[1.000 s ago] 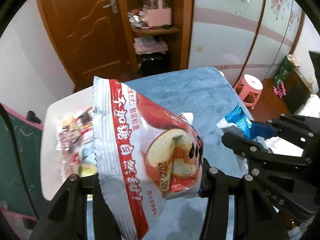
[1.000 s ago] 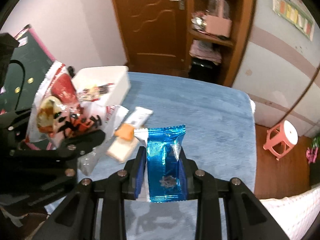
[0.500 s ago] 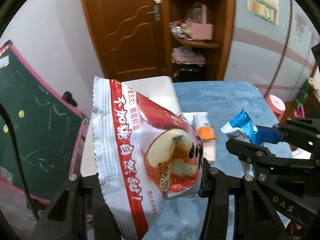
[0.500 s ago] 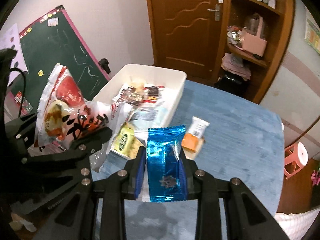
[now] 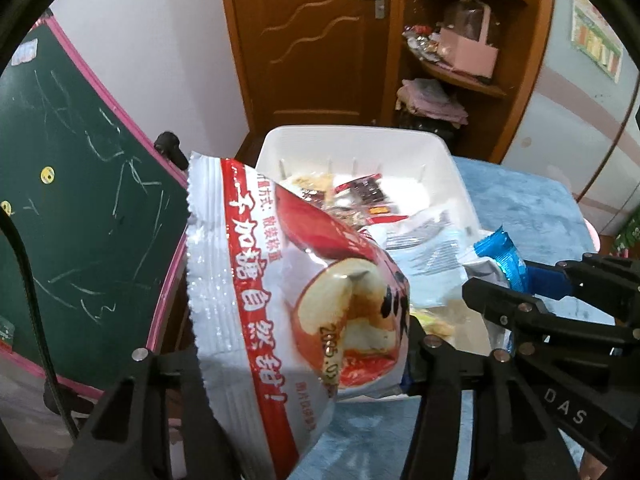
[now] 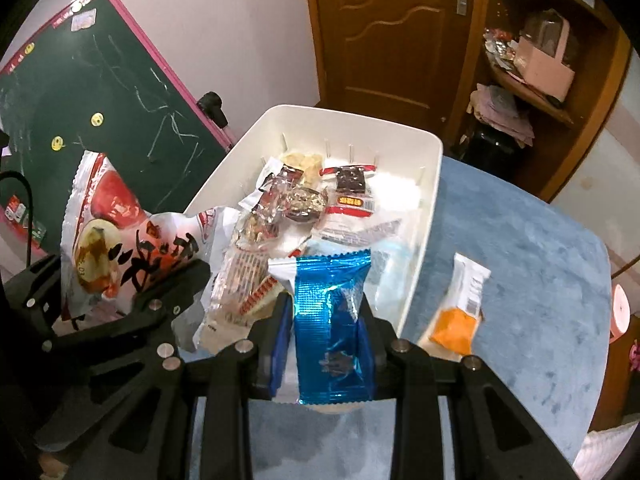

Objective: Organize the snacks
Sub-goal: 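Carry the printed bag and blue snack over the tray and release them, then move both tools toward the white-and-orange bar and brown paper bag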

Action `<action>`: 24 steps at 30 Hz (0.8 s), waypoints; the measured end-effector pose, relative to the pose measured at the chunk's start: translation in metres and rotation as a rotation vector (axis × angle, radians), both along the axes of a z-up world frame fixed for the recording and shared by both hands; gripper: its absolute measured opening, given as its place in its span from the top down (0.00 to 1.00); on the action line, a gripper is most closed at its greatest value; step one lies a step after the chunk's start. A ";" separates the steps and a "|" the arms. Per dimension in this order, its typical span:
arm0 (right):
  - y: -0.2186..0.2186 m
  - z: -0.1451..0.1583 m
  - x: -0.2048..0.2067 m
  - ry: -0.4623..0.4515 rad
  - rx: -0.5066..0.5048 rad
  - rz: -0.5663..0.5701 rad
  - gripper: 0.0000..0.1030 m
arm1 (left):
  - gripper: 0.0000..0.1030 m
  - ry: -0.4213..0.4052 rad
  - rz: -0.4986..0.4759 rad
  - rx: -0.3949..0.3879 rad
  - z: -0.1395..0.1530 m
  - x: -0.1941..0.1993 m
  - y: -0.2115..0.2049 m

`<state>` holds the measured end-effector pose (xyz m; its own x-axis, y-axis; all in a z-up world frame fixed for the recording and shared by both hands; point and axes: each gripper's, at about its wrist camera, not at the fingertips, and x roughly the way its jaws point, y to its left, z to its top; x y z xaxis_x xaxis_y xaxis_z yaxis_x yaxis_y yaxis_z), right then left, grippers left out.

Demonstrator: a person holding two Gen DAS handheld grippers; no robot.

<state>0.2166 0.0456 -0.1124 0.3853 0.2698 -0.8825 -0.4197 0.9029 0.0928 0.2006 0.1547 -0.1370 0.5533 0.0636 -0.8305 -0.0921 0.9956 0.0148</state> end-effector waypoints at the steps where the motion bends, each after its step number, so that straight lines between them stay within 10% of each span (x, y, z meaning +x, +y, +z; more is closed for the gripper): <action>1: 0.001 -0.004 0.003 0.013 0.002 0.000 0.70 | 0.44 0.011 0.001 -0.010 -0.004 0.003 0.002; 7: -0.006 -0.026 0.017 0.069 0.029 -0.035 0.62 | 0.24 0.032 0.004 -0.054 -0.021 0.007 0.012; 24: -0.060 0.006 0.013 -0.025 0.012 -0.055 0.58 | 0.24 -0.052 -0.168 0.049 0.003 -0.032 -0.071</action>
